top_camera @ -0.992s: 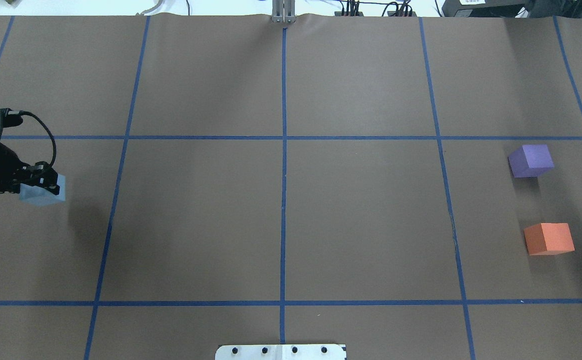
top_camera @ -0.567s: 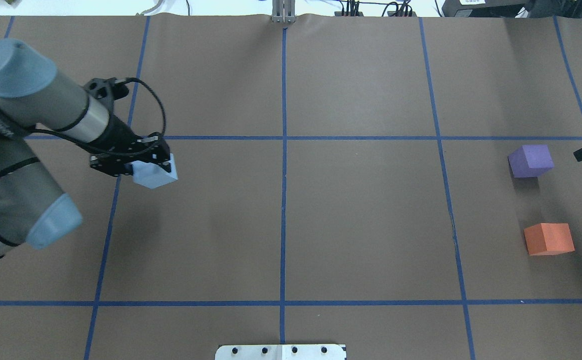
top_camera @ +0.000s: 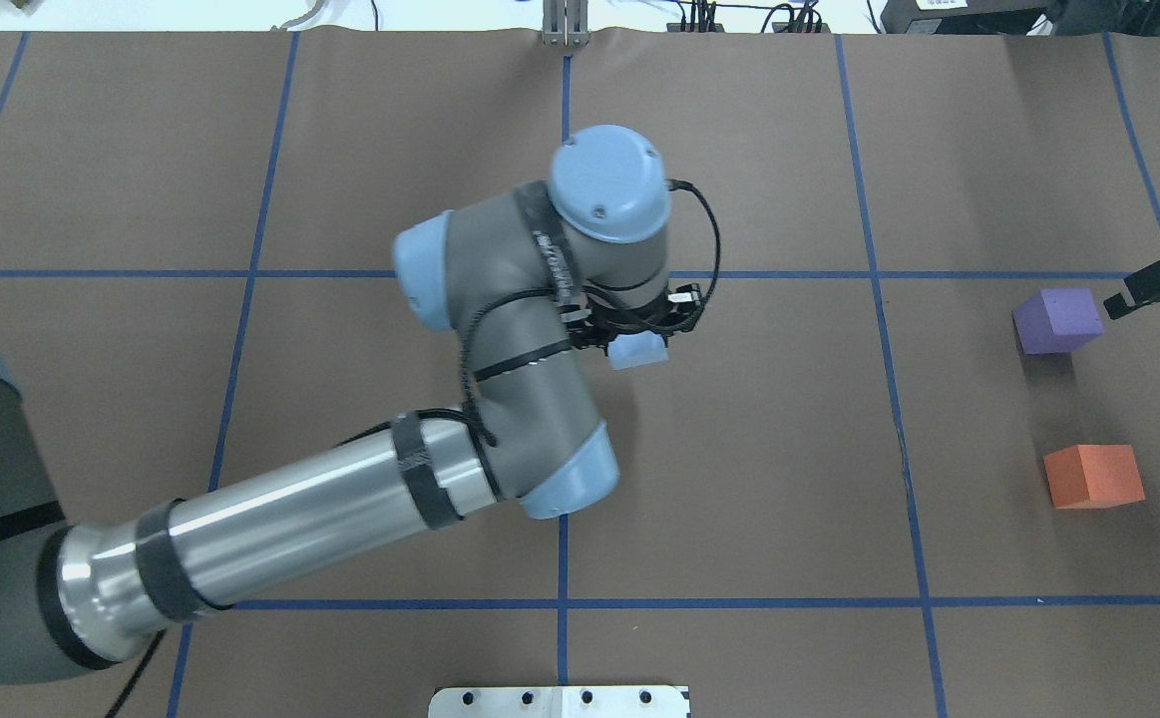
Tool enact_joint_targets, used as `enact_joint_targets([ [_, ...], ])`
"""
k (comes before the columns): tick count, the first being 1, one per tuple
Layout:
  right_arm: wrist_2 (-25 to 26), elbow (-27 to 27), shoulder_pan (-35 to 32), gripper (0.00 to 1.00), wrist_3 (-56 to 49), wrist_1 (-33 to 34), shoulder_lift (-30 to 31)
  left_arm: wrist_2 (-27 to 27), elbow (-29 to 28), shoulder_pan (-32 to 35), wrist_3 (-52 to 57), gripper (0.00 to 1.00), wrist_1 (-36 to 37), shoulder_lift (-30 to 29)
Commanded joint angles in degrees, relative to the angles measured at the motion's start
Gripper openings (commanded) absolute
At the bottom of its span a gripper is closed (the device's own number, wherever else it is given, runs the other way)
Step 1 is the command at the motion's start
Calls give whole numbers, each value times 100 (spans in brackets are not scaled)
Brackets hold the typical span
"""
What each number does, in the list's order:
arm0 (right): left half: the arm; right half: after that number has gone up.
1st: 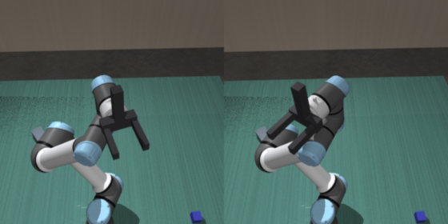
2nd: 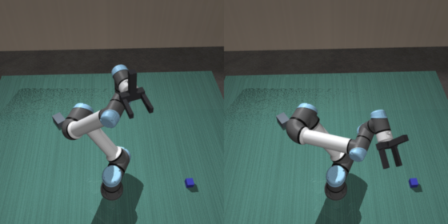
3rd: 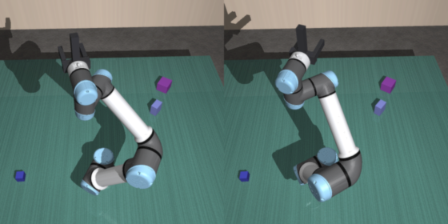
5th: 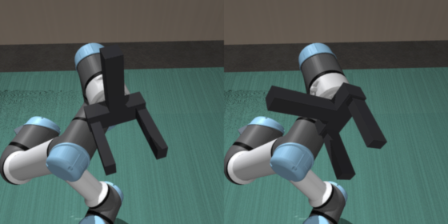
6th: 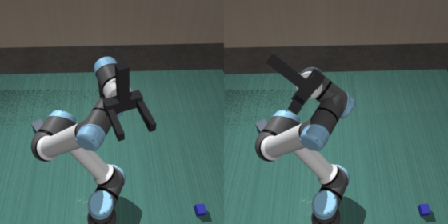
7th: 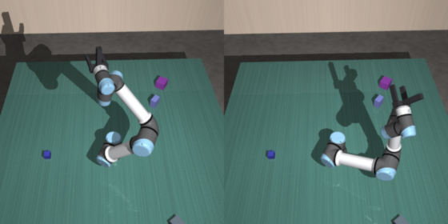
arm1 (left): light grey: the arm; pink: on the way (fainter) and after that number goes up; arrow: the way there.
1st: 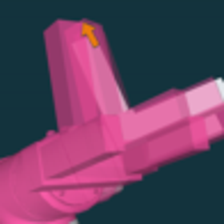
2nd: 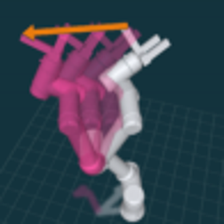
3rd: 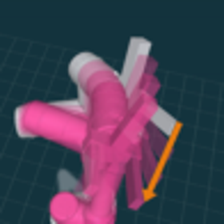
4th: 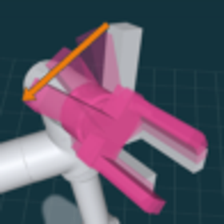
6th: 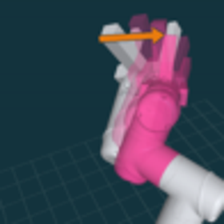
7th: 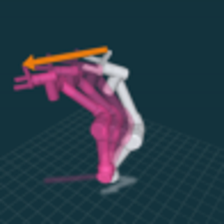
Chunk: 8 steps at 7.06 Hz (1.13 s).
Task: Place blue block between orange and purple blocks
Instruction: 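Lift the light blue cube with the left gripper and carry it toward the table center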
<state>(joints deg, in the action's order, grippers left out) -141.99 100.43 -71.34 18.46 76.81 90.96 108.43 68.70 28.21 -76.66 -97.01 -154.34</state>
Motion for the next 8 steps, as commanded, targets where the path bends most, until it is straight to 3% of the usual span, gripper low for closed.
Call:
enact_joint_targets([
  [1,-4,3,93,100,18,-26,-87,-674,-1024,-508,581,0,-37,-799],
  [2,-4,20,111,100,18,-26,-87,-796,-1191,-640,574,9,-37,-808],
  [5,4,20,198,100,18,-26,-158,-797,-1271,-659,521,92,-11,-808],
  [6,5,11,208,100,26,-26,-184,-771,-1210,-624,521,100,24,-799],
  [7,5,46,260,100,383,-35,-254,-762,-1158,-598,521,100,42,-791],
  [8,22,73,522,100,1135,-35,-524,-736,-705,-485,538,100,146,-730],
])
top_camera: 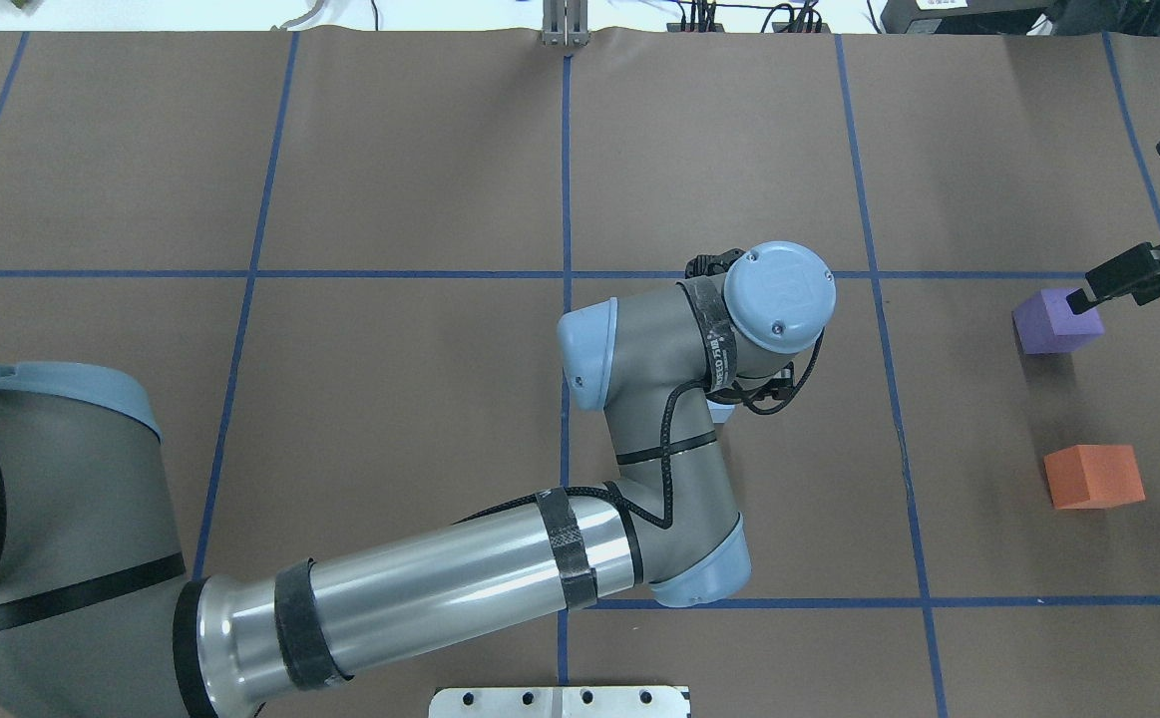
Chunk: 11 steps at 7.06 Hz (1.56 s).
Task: Place blue block between orange and purple blocks
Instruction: 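Lift the light blue cube with the left gripper and carry it toward the table center, then grasp the light blue cube with the right gripper while the left gripper opens and withdraws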
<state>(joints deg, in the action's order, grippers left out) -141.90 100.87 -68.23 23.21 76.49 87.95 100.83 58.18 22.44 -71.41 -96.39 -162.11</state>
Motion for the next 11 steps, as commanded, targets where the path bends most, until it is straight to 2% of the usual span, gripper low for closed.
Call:
enact_joint_targets([
  [1,161,117,605,100,1329,-55,-444,320,1065,355,48,100,712,283],
  [2,667,144,1157,100,2110,-256,-681,689,1847,706,65,100,883,824],
  [3,1160,126,1668,100,2927,-336,-1092,736,2629,1022,74,100,868,1395],
  [4,1582,135,2090,100,3509,-337,-1366,1119,3289,1374,74,100,867,2036],
  [5,1847,109,2416,100,3959,-337,-1664,1619,3696,1743,126,100,850,2591],
  [6,2128,83,2716,100,4190,-328,-1833,1650,3909,1816,301,100,832,2892],
  [9,2736,39,3288,100,4840,-284,-2168,1624,3841,1825,399,100,788,3009],
  [11,3123,21,3587,100,4983,-275,-2169,1615,3841,1817,382,100,788,3027],
])
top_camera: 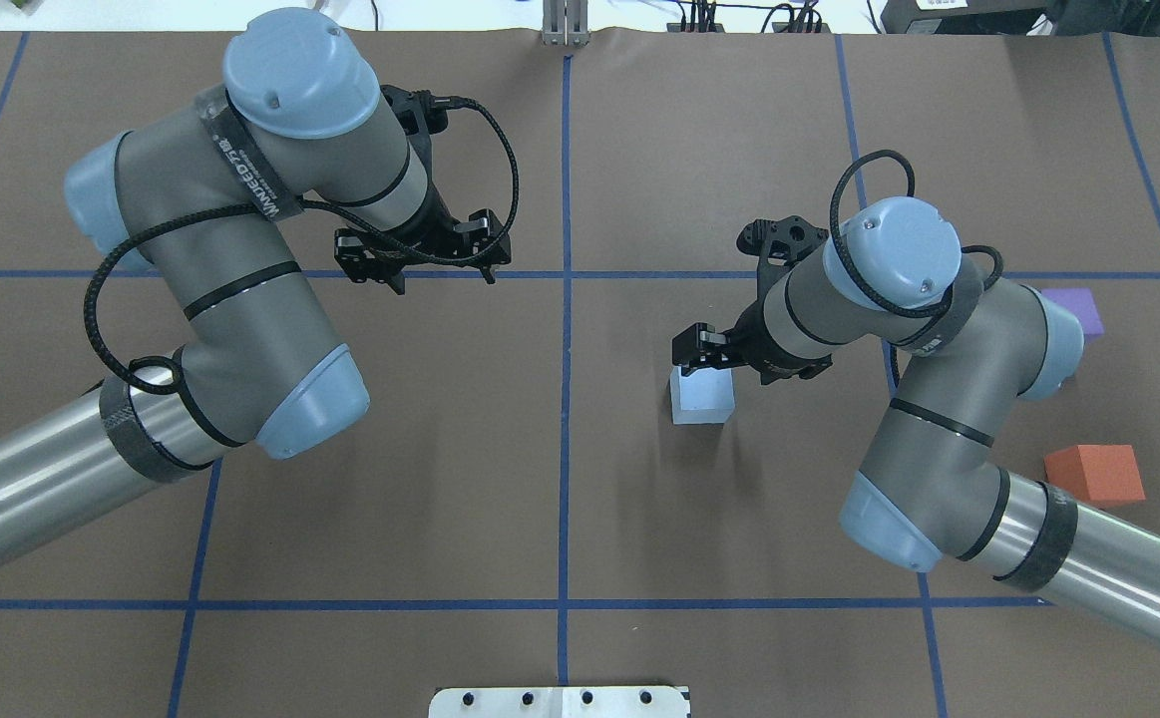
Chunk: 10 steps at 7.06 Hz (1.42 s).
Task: Place blue block between orange and purple blocks
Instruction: 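Grasp the light blue cube with the right gripper while the left gripper opens and withdraws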
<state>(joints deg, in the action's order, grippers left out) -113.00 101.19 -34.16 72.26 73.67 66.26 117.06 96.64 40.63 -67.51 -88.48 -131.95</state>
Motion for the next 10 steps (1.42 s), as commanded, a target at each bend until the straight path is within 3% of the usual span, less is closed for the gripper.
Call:
enact_joint_targets([
  [1,287,-29,217,100,69,15,27,-7,-5,-3,-8,100,-3,55],
  [4,558,-221,357,100,34,-2,-94,-16,-5,-29,-8,100,-11,107],
  [7,673,-582,480,99,34,-63,-183,-25,-22,-56,-61,100,-528,397],
  [8,770,-678,524,75,42,-90,-235,-25,-22,-64,-61,100,-565,407],
  [9,753,-688,525,1,16,-99,-245,-25,-22,-64,-69,100,-556,407],
  [10,675,-540,464,0,34,-90,-236,-25,-22,-64,-61,100,-565,407],
])
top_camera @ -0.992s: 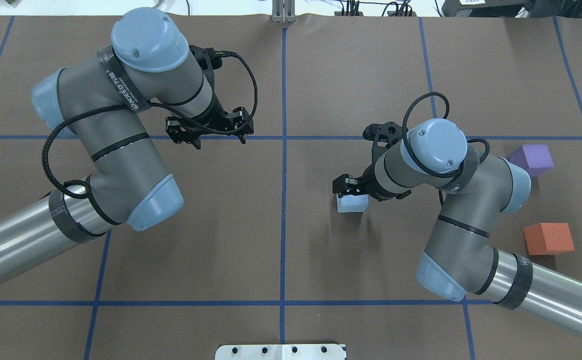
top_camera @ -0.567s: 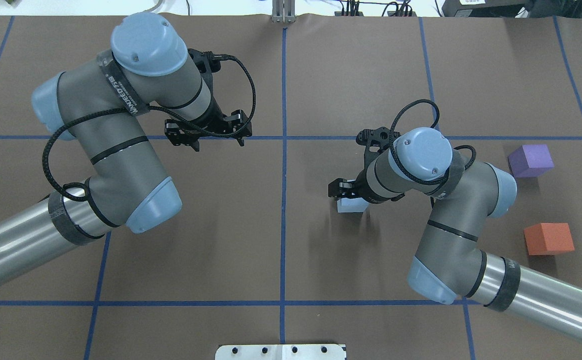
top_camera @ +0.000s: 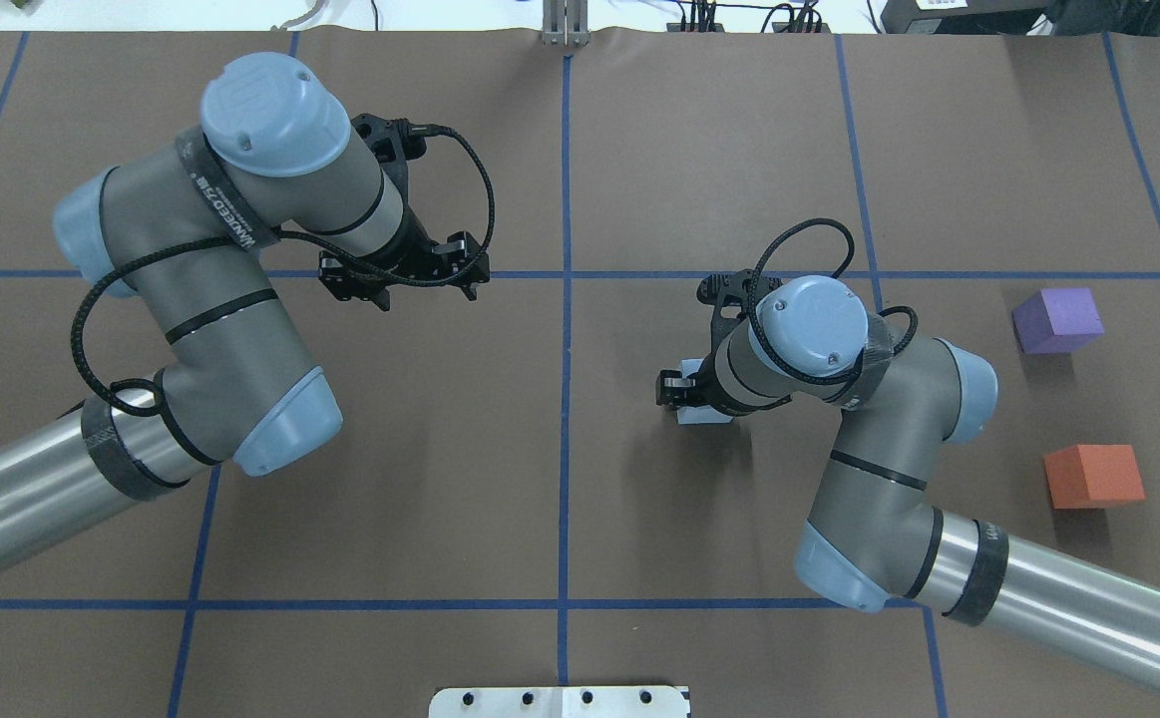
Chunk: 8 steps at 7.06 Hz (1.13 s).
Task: Place blue block between orange and purple blocks
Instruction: 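Grasp the light blue cube with the right gripper while the left gripper opens and withdraws, then carry the light blue cube with the right gripper toward the purple cube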
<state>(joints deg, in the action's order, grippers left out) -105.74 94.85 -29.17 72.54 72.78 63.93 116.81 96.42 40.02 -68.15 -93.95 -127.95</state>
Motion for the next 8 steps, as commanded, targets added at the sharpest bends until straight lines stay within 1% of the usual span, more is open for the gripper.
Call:
enact_joint_targets([
  [1,-391,782,-402,0,5,86,344,0,0,-3,20,100,-18,7],
  [2,-1256,1198,-1119,0,-55,79,818,0,0,6,12,100,-9,7],
  [3,-1856,1229,-1875,0,-274,61,1144,0,43,24,-14,100,-9,7],
  [4,-2088,1342,-2361,0,-1015,52,1687,0,52,24,-15,100,0,7],
  [5,-2143,1482,-2670,0,-1797,26,2276,0,61,59,-6,100,8,16],
  [6,-2283,1492,-3065,0,-2371,17,2656,0,79,85,-6,100,17,33],
  [8,-2346,1484,-3393,0,-2867,8,3088,-9,131,103,-6,100,35,69],
])
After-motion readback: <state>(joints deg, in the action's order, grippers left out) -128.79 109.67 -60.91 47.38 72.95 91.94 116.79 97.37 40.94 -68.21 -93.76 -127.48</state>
